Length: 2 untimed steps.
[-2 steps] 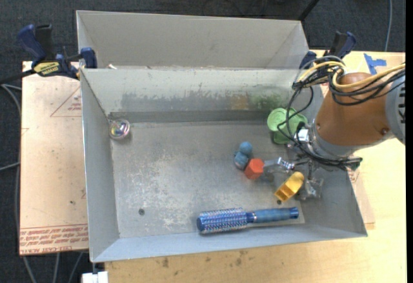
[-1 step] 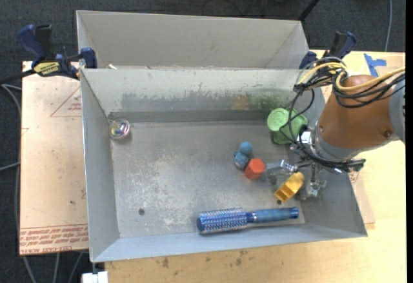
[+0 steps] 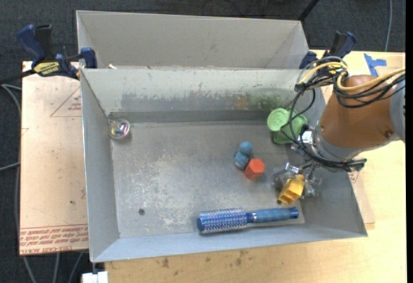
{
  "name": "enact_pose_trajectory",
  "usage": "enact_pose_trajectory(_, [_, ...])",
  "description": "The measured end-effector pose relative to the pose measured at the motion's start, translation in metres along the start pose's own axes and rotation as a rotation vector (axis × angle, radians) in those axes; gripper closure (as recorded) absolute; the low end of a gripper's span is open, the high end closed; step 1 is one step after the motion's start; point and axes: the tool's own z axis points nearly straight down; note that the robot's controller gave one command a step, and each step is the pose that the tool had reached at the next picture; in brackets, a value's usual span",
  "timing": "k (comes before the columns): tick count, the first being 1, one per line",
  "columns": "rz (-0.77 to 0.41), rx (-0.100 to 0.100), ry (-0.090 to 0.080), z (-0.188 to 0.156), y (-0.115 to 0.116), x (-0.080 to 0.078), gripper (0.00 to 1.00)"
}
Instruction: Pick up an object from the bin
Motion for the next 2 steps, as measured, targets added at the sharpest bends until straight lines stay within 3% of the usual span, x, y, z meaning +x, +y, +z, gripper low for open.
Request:
enact_pose_trajectory(1, [-0.002,0.011,0.014,-0.031,0.001,-0.004,1.00])
enact_pose_trajectory(2, [0.001,0.016,0.015,-0.106,0.000,-0.007,1.00])
